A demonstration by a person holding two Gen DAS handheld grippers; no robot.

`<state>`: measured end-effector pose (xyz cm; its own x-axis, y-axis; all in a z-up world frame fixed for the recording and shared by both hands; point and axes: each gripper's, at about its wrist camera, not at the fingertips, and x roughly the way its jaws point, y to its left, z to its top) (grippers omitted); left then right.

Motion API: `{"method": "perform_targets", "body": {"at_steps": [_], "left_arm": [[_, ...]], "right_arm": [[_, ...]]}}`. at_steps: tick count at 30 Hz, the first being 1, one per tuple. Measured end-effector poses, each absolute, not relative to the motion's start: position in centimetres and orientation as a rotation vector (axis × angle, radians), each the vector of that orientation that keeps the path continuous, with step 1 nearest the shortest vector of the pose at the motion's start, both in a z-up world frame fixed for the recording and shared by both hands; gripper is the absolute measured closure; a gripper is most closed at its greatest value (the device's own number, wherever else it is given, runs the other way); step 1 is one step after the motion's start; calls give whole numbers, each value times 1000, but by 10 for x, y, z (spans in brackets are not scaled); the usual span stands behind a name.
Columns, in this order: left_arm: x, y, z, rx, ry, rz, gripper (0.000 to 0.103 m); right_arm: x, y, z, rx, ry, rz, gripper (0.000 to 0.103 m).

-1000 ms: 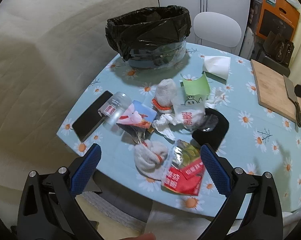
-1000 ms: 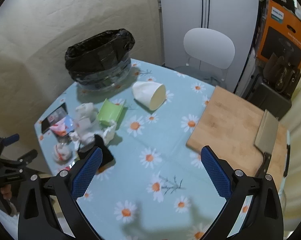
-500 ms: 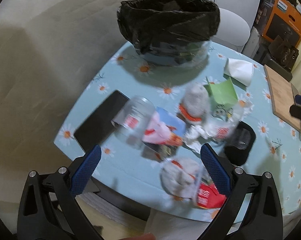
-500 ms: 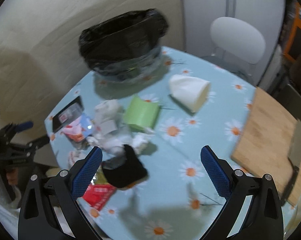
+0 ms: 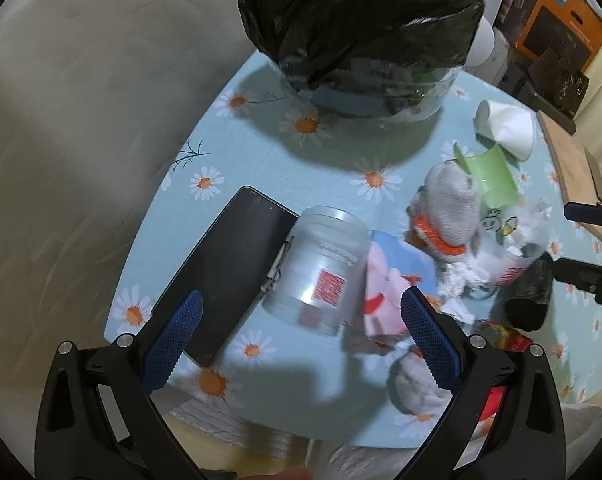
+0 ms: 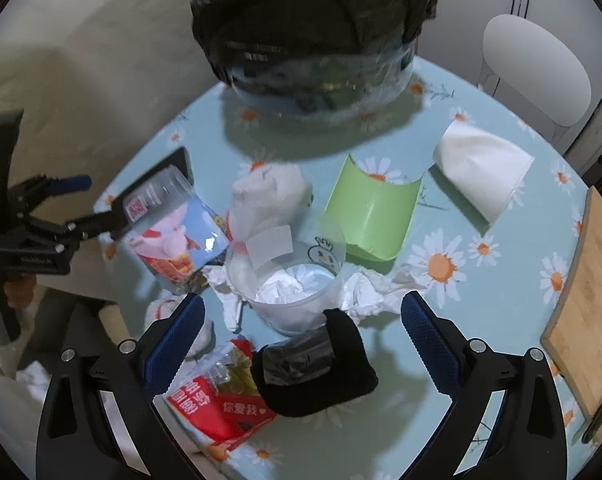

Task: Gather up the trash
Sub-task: 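Close the left gripper on the clear plastic cup and lift it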

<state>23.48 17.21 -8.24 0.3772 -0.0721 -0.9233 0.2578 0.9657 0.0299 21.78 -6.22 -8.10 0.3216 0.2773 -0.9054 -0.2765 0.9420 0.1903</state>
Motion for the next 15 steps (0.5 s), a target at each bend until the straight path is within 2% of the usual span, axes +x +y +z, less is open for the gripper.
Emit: {"method": "perform_targets", "body": {"at_steps": [7, 9, 12, 13, 14, 15], "left_arm": [[251, 174, -105, 225, 1190, -292, 6], [255, 175, -110, 236, 1198, -324, 11], [260, 176, -119, 245, 1223, -371, 25], [261, 175, -123, 247, 1235, -396, 29], [262, 174, -126, 251, 1245, -418, 38], [263, 174, -127, 258, 1247, -431, 38]], "right_arm": [[227, -51, -112, 15, 1253, 325, 9], [229, -49, -118, 14, 1262, 305, 9], [231, -49, -124, 29, 1263, 282, 10], [232, -50, -124, 32, 1260, 276, 16], [232, -52, -124, 38, 1257, 277, 24], [233, -52, -124, 52, 1256, 284, 39]]}}
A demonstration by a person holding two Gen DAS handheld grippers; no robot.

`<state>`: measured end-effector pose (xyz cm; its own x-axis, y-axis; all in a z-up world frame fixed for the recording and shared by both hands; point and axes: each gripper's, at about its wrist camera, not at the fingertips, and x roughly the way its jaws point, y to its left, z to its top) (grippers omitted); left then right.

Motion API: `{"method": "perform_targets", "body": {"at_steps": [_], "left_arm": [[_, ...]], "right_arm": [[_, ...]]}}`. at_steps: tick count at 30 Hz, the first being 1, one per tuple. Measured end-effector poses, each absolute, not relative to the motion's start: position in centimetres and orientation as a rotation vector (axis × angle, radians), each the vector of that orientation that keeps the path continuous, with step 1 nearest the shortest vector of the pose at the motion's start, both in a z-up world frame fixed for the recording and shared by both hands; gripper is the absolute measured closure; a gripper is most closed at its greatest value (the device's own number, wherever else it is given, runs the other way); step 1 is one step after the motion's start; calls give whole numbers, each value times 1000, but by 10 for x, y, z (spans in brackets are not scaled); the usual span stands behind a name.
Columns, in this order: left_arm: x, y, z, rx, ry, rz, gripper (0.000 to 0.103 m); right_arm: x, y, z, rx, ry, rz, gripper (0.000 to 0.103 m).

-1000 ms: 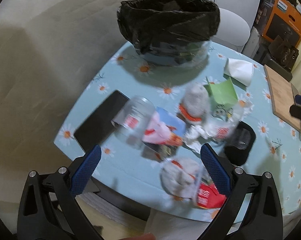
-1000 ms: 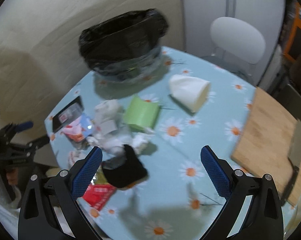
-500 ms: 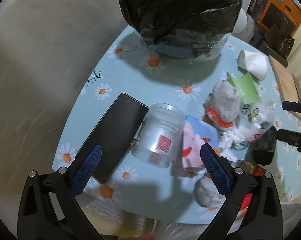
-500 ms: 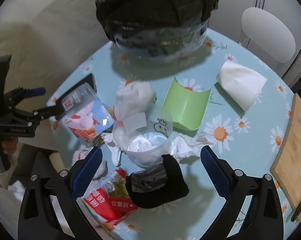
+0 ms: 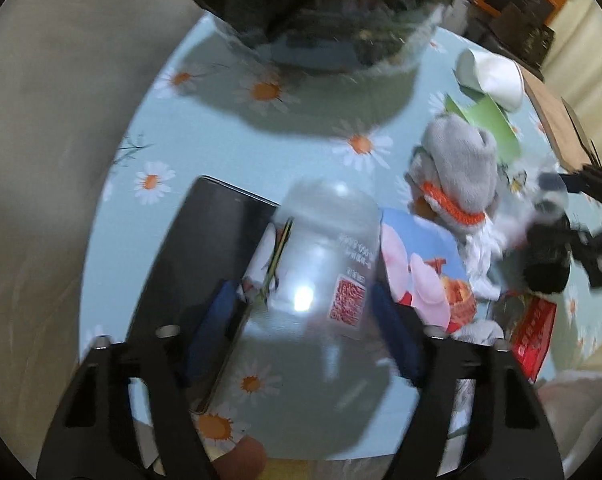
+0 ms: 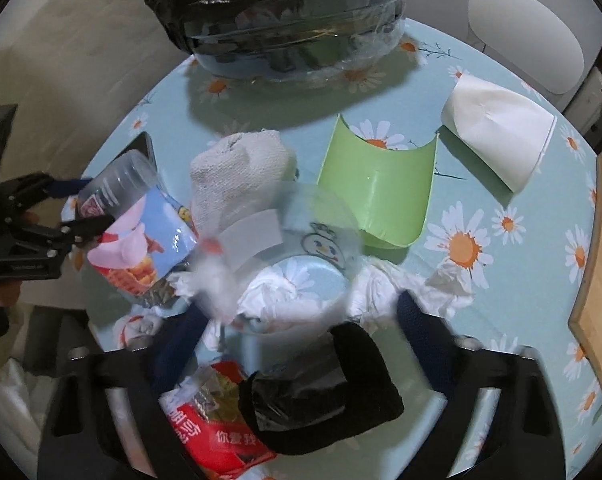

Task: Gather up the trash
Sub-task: 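Close the left gripper on the clear plastic cup and lift it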

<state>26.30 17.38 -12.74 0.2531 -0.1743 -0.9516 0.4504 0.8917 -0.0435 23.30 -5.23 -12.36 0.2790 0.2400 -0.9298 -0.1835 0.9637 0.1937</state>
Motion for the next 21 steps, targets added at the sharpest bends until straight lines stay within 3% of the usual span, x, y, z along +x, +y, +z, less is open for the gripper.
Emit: {"method": "perform_targets", "body": {"at_steps": [11, 21], "left_arm": [[272, 182, -119, 226, 1250, -480, 54], [262, 190, -103, 154, 1234, -444, 56]], "right_arm": [[226, -69, -103, 138, 1223, 262, 43], [216, -75, -84, 138, 1207, 300, 43]]}}
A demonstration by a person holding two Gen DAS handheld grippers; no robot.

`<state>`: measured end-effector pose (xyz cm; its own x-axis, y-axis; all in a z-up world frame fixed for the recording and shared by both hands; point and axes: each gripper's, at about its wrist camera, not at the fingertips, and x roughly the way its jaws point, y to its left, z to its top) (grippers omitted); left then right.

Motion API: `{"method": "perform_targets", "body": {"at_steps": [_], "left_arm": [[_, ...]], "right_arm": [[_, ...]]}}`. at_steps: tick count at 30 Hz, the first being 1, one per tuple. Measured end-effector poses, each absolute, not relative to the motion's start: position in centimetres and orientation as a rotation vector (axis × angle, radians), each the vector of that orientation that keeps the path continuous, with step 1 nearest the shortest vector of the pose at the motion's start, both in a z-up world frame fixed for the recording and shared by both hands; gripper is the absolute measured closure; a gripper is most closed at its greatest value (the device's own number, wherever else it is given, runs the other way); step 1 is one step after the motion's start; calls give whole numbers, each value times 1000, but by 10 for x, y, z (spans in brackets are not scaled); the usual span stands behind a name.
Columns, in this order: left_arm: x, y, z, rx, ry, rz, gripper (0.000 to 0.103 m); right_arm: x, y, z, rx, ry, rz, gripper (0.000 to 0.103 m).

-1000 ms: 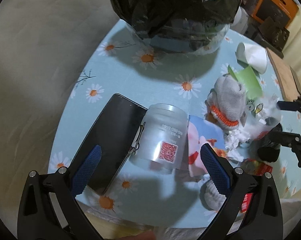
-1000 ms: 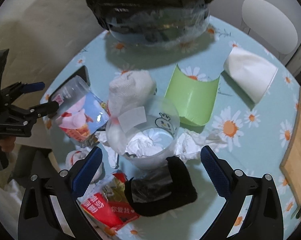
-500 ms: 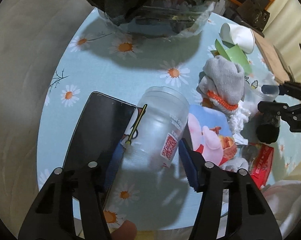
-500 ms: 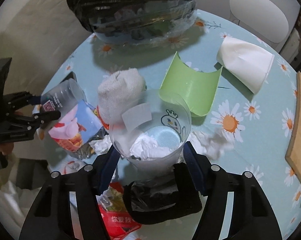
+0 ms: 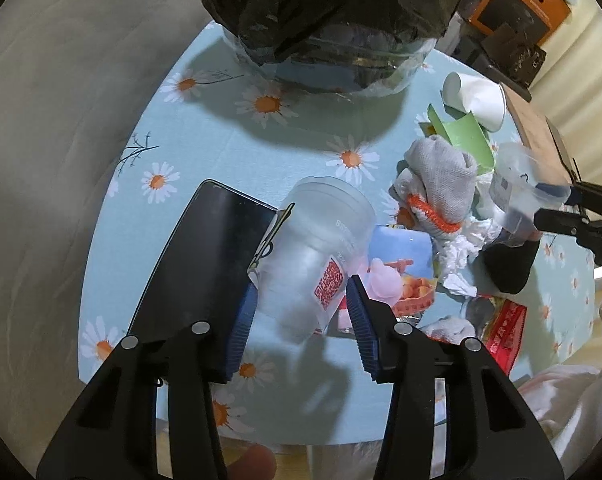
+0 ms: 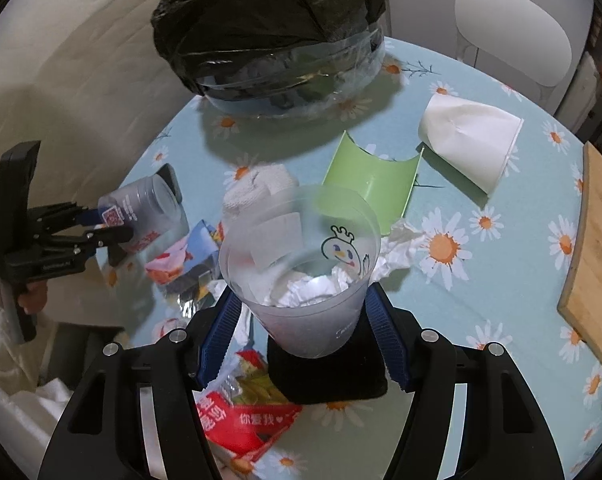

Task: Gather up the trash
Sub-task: 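Close the left gripper on the clear plastic cup and lift it, then carry the clear cup over the black bin and open the left gripper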

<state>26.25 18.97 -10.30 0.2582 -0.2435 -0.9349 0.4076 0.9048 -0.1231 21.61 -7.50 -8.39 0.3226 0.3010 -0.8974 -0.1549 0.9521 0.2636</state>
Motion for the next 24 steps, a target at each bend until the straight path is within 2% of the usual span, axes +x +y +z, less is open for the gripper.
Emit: {"method": "perform_targets", "body": {"at_steps": [8, 24], "left_arm": [[252, 193, -90, 100, 1249, -405, 56], [224, 181, -39, 146, 1132, -303, 56]], "right_arm": [[199, -87, -70, 136, 1188, 325, 43], [171, -123, -36, 155, 1093, 362, 43]]}}
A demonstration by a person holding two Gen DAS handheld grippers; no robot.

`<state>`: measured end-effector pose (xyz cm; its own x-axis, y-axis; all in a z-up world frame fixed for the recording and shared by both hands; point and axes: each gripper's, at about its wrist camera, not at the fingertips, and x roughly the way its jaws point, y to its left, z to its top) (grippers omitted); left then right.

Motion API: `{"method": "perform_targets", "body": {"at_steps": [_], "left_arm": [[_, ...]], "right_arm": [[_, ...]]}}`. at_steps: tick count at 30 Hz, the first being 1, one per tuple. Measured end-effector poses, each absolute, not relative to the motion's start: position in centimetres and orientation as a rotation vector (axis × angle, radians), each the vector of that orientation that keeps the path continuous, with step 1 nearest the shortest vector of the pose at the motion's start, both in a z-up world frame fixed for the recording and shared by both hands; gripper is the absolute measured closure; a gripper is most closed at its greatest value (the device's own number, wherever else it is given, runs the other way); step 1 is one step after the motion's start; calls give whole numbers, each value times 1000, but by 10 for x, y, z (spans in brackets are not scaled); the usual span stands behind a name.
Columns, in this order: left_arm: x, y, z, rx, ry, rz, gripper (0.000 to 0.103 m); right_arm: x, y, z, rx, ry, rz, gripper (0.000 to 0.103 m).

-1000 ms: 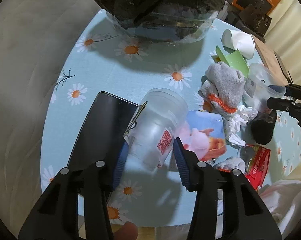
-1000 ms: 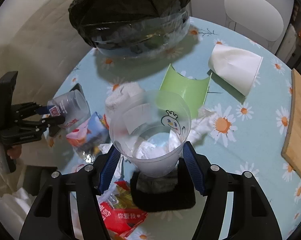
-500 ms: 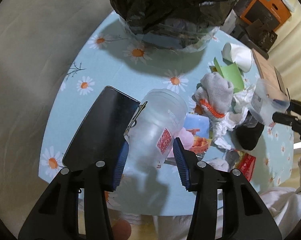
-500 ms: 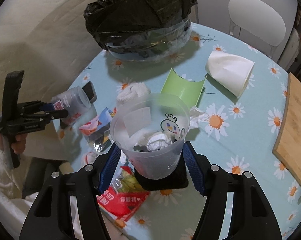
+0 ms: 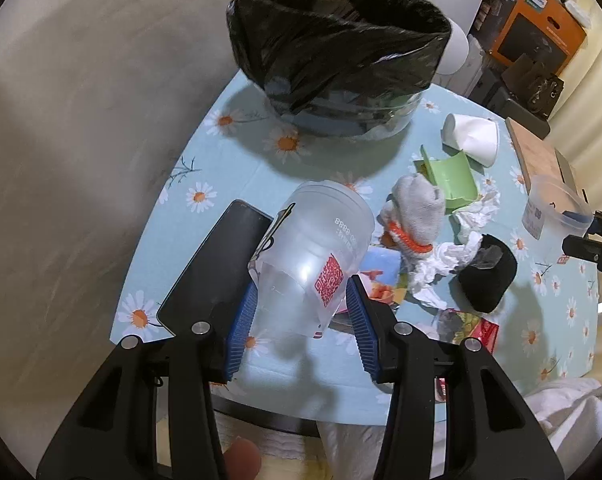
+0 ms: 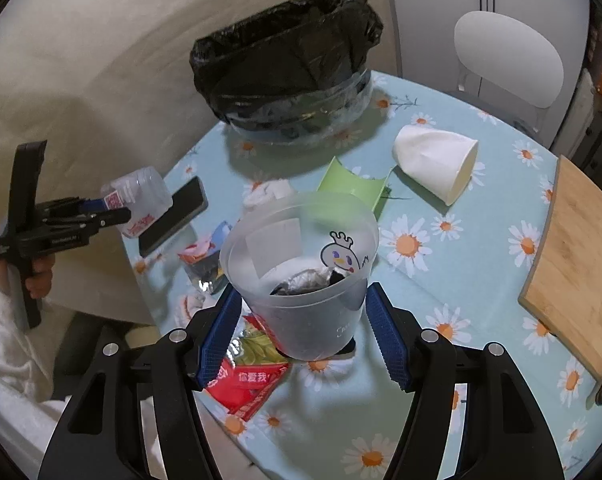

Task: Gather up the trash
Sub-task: 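Carry the clear cup over the black bin and open the left gripper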

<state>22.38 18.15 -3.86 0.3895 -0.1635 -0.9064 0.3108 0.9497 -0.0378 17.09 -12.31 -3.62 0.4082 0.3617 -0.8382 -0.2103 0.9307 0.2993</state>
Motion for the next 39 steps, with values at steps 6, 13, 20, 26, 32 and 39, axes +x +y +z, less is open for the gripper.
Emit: {"method": "perform_targets", "body": {"at_steps": [6, 13, 20, 26, 32, 39], "left_arm": [[216, 168, -15, 168, 1078, -308, 56], [224, 156, 6, 185, 1036, -297, 56], [239, 152, 28, 216, 1004, -309, 56], [261, 151, 47, 243, 974, -330, 56], [292, 150, 57, 256, 949, -354, 56], [332, 148, 71, 267, 897, -367, 56]], "right_arm": [[166, -134, -23, 169, 1051, 362, 43], [166, -151, 4, 197, 992, 370, 43], [181, -161, 34, 244, 907, 399, 43], [207, -154, 60, 232, 835, 387, 43], [236, -138, 76, 203, 803, 388, 43], [275, -118, 89, 158, 784, 396, 43]]}}
